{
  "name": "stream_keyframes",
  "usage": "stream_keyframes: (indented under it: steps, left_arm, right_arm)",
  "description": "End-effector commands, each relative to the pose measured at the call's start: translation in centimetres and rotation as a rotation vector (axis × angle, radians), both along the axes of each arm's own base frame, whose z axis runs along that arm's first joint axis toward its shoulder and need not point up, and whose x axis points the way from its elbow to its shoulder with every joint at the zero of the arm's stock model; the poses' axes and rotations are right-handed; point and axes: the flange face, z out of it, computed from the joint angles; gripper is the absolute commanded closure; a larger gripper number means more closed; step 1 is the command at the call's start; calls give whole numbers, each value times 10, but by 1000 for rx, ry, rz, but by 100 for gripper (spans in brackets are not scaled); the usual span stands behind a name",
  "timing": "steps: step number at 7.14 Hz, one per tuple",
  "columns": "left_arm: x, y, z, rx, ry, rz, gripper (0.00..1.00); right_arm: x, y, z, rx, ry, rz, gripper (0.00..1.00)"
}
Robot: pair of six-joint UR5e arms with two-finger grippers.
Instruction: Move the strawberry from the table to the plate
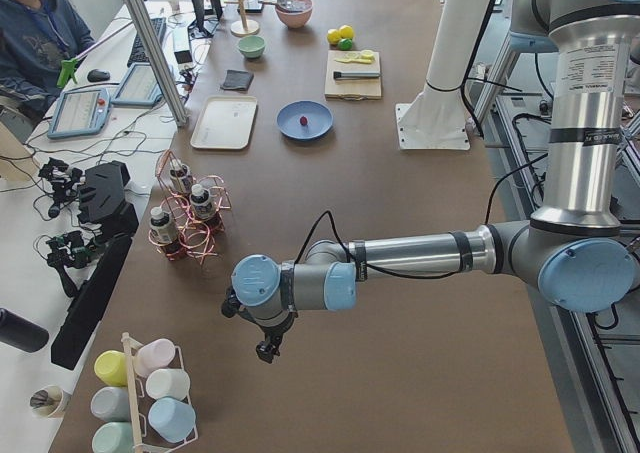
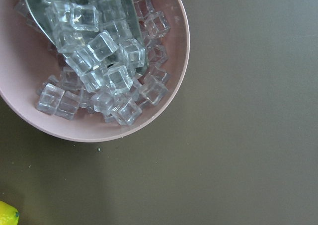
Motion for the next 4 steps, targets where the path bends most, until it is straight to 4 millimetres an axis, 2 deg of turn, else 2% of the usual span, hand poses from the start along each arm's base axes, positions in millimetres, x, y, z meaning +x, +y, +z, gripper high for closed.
stream_keyframes:
  steps: [1, 4]
  left_arm:
    - [0, 0, 0, 2, 0, 1, 2]
    - [0, -1, -7, 12, 1, 1, 2]
  right_arm:
    - [0, 0, 2, -5, 0, 0, 0]
    - [0, 1, 5, -11, -1, 0, 0]
